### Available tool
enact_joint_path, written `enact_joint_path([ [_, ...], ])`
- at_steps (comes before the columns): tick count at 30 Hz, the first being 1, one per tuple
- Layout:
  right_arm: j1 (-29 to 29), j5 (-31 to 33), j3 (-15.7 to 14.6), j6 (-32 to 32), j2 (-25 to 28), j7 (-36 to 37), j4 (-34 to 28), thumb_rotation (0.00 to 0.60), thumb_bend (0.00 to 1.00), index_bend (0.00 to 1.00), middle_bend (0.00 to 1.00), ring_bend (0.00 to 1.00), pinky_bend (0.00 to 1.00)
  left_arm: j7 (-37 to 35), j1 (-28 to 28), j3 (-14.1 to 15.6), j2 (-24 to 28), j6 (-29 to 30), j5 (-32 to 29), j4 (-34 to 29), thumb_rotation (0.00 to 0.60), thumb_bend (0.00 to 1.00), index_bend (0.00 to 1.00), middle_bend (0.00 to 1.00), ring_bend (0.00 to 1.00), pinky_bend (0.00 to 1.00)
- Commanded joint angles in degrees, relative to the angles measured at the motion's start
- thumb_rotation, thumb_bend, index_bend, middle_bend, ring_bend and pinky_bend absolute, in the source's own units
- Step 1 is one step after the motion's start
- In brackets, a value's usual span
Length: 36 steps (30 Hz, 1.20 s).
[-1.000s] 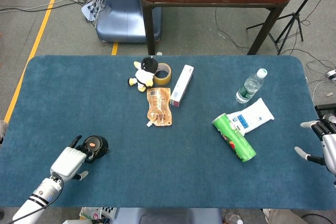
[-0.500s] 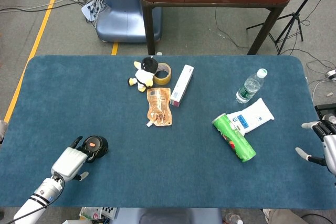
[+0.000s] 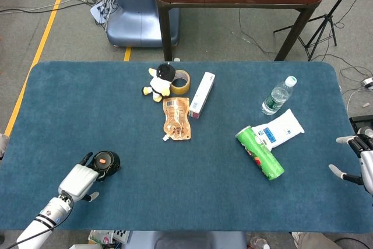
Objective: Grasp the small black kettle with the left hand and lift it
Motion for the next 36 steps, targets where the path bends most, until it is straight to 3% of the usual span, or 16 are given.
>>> enact_joint_path([
  [1,-0.1,0.0,0.0,0.0,0.0,0.1,0.0,0.600,0.12,0.35,0.37,0.24,0.28,-0.1,-0.2,0.1,-0.1,-0.4,-0.3,0.1,0.535,0.21,0.46,0.50,0.39,0.00],
  [17,-0.4,0.4,-0.1,-0.3,-0.2,0.4,0.3,0.600,0.12,0.35,0.37,0.24,0.28,0.2,-1.5,0.2,-0.3,-2.6,-2.6,-0.2,0.529,0.21,0.50,0.55,0.44,0.00],
  [31,-0.7,0.8,0.1,0.1,-0.5,1.4,1.1,0.600,0.12,0.35,0.37,0.24,0.28,-1.9,-3.4,-0.3,0.3,-4.3,-3.1,-1.0,0.531,0.21,0.65,0.77,0.62,0.00],
  [36,-0.9,1.0,0.2,0.2,-0.6,1.8,1.5,0.600,0.12,0.35,0.37,0.24,0.28,-2.7,-4.4,-0.7,0.9,-5.6,-3.9,-2.0,0.507,0.21,0.70,0.83,0.67,0.00],
])
